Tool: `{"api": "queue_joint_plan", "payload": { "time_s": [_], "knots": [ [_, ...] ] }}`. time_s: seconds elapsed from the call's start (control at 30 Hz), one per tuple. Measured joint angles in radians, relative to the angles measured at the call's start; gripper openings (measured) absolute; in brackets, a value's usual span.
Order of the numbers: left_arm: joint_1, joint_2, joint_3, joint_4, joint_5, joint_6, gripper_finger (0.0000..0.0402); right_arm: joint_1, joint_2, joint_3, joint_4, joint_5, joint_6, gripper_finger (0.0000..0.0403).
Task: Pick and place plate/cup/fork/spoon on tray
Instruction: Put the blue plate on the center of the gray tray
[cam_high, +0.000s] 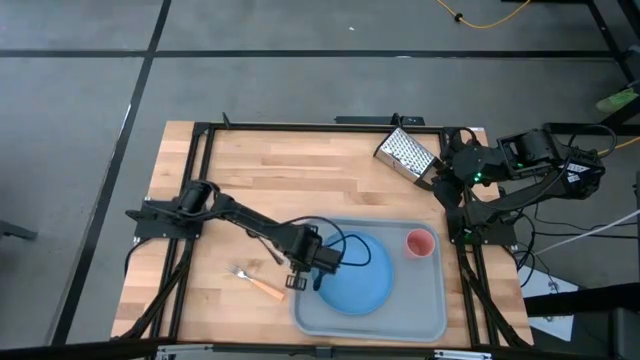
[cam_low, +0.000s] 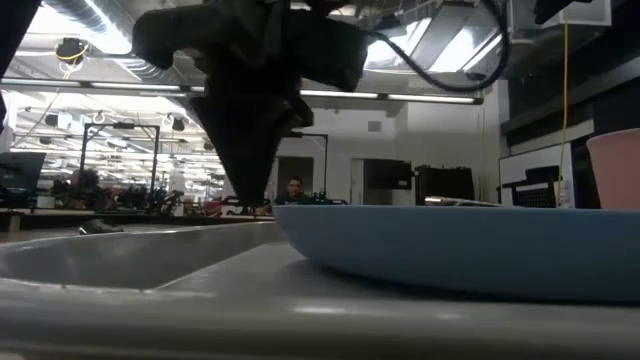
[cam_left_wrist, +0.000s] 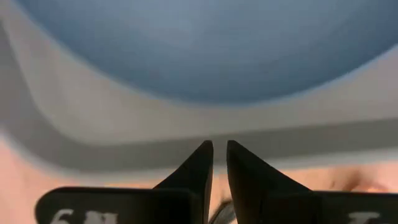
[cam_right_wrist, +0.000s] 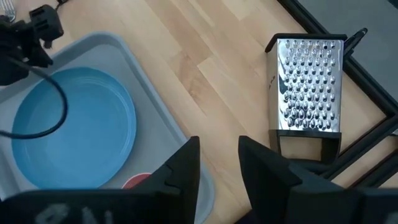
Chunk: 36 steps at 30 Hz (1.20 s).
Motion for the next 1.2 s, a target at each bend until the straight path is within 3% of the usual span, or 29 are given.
{"api": "queue_joint_plan", "payload": {
  "time_s": [0.2,0.83,1.2],
  "knots": [
    [-0.023,0.000,0.000,0.051,0.048,0.000,0.0041,0.000,0.000,0.000,0.000,0.000,-0.018,0.0115],
    [-0.035,0.039,0.000,0.170,0.051,0.025,0.0041,0.000,0.000,0.000,0.000,0.000,-0.021,0.0115],
    [-0.034,0.017,0.045,0.122,0.041,0.032,0.0041,0.000,0.000,0.000,0.000,0.000,-0.020,0.0115]
  ]
}}
